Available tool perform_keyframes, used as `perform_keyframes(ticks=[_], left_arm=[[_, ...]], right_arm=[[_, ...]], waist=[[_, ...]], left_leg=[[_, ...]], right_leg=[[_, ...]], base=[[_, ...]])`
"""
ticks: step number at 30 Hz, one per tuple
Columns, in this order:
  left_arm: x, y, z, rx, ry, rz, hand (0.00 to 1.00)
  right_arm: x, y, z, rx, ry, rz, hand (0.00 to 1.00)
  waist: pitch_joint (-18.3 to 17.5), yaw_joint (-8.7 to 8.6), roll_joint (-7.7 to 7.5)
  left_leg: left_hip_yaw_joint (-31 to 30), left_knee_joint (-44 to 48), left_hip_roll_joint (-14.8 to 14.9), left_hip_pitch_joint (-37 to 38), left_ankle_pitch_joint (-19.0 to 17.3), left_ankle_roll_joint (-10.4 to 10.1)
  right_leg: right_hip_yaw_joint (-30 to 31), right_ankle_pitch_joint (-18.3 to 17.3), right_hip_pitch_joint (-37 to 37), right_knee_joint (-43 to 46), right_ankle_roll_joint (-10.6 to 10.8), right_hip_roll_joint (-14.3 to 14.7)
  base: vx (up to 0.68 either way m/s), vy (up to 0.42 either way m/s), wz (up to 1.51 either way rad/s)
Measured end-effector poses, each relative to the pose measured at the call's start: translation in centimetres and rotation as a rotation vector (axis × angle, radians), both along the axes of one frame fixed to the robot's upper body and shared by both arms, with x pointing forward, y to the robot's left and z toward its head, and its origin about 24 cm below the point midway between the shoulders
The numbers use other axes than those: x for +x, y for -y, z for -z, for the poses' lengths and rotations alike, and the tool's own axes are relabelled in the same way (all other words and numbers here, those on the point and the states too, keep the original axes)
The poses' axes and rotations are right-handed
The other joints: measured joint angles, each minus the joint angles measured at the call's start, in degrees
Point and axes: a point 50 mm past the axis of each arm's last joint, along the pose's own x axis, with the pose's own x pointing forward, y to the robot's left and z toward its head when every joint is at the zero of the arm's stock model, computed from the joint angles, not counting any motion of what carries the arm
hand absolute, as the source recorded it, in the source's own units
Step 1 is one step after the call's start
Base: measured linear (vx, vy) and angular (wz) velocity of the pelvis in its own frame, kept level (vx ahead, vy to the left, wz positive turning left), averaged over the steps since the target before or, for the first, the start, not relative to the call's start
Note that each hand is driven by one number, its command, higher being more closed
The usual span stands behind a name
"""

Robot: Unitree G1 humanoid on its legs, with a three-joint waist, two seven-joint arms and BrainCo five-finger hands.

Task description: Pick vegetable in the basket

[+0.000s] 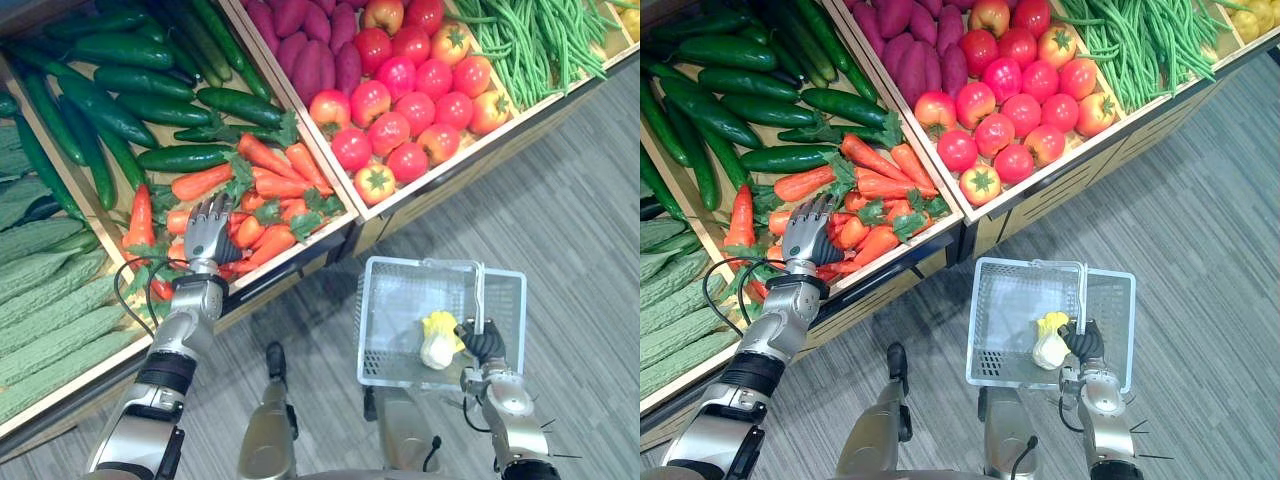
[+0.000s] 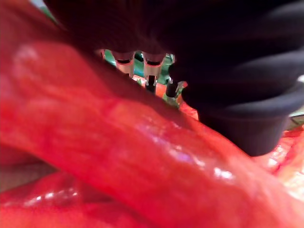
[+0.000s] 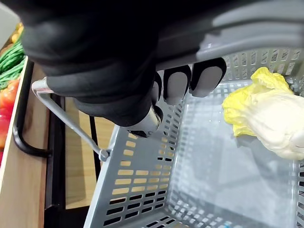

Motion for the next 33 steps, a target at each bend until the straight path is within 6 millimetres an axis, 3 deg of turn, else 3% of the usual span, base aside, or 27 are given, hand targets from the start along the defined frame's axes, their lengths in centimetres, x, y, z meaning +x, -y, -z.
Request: perform_keyframes(ticks=[6,15,24,28,33], left_arm=[[-0.7,-0.1,1.1,-0.087,-0.027,-0.015,1.00],[-1.3,-1.4,1.8,-0.188,-0.053,-0.072,1.00],[-3.1,-1.8,2.5,-0.260,-0.033,-0.116,1.00],[-3.7,-1.9,1.7,-0.308,0.041,-0.133,1.00],[-4.0,-2.2,-1.2,-0.368,0.224,-0.158,1.00]], right_arm=[[0.3,0.0,0.3,-0.002,-0.015,0.007,1.00],[0.4,-0.2,0.3,-0.012,-0.023,0.000,1.00],[0.0,0.4,0.4,-0.006,-0.024,0.035,1.00],[-0.6,0.6,0.8,-0.003,-0.042,0.044,1.00],[-1.0,0.6,1.1,0.001,-0.056,0.047,1.00]], waist=[[0.3,-0.21,0.89],[0.2,-1.88,1.14],[-0.5,-1.88,2.52],[-0.7,-1.40,2.82],[-1.2,-1.06,2.88]], left_leg=[[-0.2,0.0,-0.1,0.7,0.0,0.0],[-0.5,0.0,-0.1,2.3,0.0,0.0],[-0.2,0.0,0.0,2.7,-0.2,0.2],[-0.2,0.0,-0.1,2.7,-0.4,0.4],[0.1,0.0,-0.1,3.0,-0.4,0.4]], right_leg=[[-0.2,0.8,1.7,-1.8,0.2,-0.1],[-0.2,1.0,3.6,-2.7,0.2,-0.1],[-0.2,1.1,4.1,-3.0,0.2,0.0],[0.0,1.2,4.1,-3.0,0.3,0.0],[0.2,1.3,4.2,-3.0,0.3,0.0]], base=[[0.00,0.001,0.01],[0.01,-0.003,-0.01],[0.00,0.000,0.00],[0.00,0.000,0.00],[0.00,0.000,-0.01]])
